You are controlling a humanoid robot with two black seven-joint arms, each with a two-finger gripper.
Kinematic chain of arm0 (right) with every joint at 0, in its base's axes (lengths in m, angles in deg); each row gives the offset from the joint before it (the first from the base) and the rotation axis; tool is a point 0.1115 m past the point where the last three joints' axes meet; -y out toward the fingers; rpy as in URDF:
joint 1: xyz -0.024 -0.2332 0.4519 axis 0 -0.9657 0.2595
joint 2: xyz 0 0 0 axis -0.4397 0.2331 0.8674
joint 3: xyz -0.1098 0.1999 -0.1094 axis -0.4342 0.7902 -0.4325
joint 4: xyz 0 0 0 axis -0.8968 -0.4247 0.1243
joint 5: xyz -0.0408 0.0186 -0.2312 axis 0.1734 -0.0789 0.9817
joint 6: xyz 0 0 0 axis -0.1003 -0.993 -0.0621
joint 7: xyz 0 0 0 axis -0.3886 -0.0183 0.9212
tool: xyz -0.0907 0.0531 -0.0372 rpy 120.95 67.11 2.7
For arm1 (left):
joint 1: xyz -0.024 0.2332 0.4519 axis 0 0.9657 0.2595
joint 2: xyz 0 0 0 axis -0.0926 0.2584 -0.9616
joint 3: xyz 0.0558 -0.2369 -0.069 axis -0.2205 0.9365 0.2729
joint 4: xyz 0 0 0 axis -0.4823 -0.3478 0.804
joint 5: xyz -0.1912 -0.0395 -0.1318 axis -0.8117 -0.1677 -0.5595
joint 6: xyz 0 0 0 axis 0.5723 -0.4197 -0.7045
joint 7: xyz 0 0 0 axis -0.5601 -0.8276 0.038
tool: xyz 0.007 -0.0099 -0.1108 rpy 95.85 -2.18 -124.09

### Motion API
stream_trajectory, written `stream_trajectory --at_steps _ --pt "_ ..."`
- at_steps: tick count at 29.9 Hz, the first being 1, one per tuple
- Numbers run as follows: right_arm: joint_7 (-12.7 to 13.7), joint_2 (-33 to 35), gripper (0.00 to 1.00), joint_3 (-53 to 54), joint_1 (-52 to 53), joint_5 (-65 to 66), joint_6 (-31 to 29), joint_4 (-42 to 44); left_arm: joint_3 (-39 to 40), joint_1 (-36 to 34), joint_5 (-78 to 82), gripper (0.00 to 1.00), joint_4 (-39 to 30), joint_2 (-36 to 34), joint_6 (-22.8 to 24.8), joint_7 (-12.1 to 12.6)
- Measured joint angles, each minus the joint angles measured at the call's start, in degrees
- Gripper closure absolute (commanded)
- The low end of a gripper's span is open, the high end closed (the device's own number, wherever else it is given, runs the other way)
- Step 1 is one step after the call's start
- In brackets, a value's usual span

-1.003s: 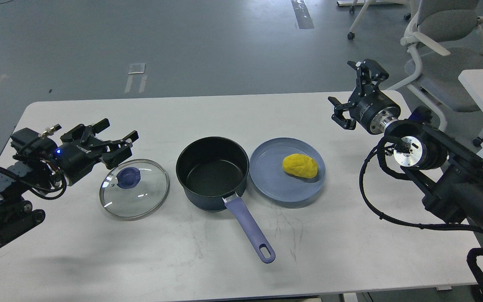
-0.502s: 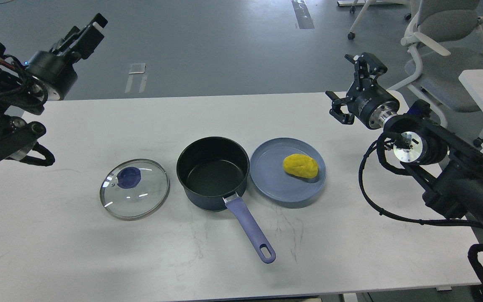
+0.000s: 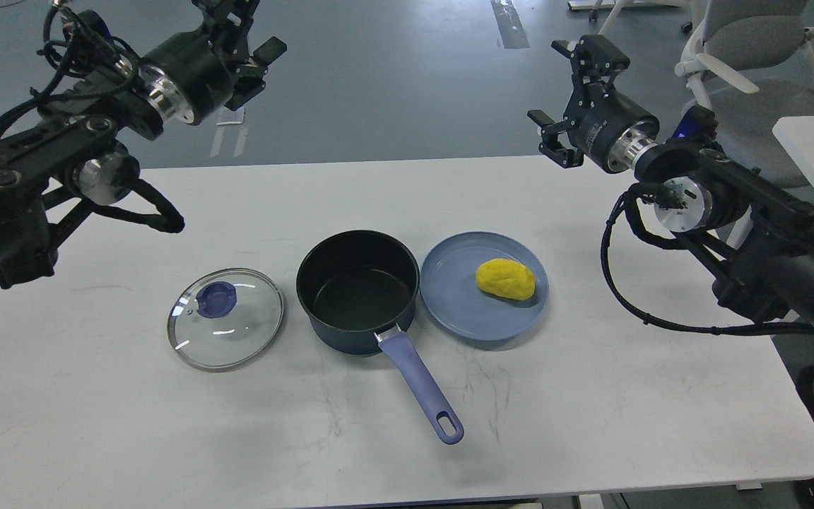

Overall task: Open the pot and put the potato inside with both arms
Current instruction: 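Release the lid and raise the left gripper away, then move the right gripper toward the yellow potato on the plate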

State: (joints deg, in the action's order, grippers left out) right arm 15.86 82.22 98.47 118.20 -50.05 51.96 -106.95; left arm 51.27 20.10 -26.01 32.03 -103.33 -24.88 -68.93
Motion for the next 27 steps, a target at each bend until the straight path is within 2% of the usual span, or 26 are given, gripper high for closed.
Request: stream_trajectory --at_steps 6,11,13,15,18,22,24,27 --pt "0.0 -5.0 0.00 -3.3 1.6 0.8 0.1 0.2 2.8 1.8 -4.6 0.02 0.5 3.0 1.7 6.5" --pt "0.0 -6.0 0.00 -4.2 1.4 2.4 0.2 0.3 3.1 0.9 -4.5 0.02 0.7 2.7 7.7 16.0" --pt "0.0 -6.1 0.00 -4.2 1.3 2.5 0.2 0.3 3.8 -0.3 -5.2 0.02 0.8 2.6 8.9 19.1" --pt "0.0 -6.0 0.00 -4.2 1.3 2.5 0.2 0.2 7.1 0.2 -7.5 0.02 0.4 2.6 9.1 21.0" --pt "0.0 -5.8 0.00 -4.3 1.4 2.7 0.2 0.0 12.4 4.7 -10.2 0.02 -0.4 2.9 9.0 21.7" --pt "-1.4 -4.5 0.00 -4.7 2.0 11.5 0.2 -0.8 19.9 11.0 -11.0 0.02 -2.3 3.0 9.0 20.8" --pt "-3.0 -3.4 0.00 -5.0 2.2 19.6 0.2 -1.3 21.4 12.5 -11.0 0.02 -2.5 3.0 9.1 19.5" --pt "-5.5 -2.0 0.00 -5.4 2.4 28.6 0.2 -1.6 21.9 13.7 -11.0 0.02 -2.7 2.3 9.5 16.1"
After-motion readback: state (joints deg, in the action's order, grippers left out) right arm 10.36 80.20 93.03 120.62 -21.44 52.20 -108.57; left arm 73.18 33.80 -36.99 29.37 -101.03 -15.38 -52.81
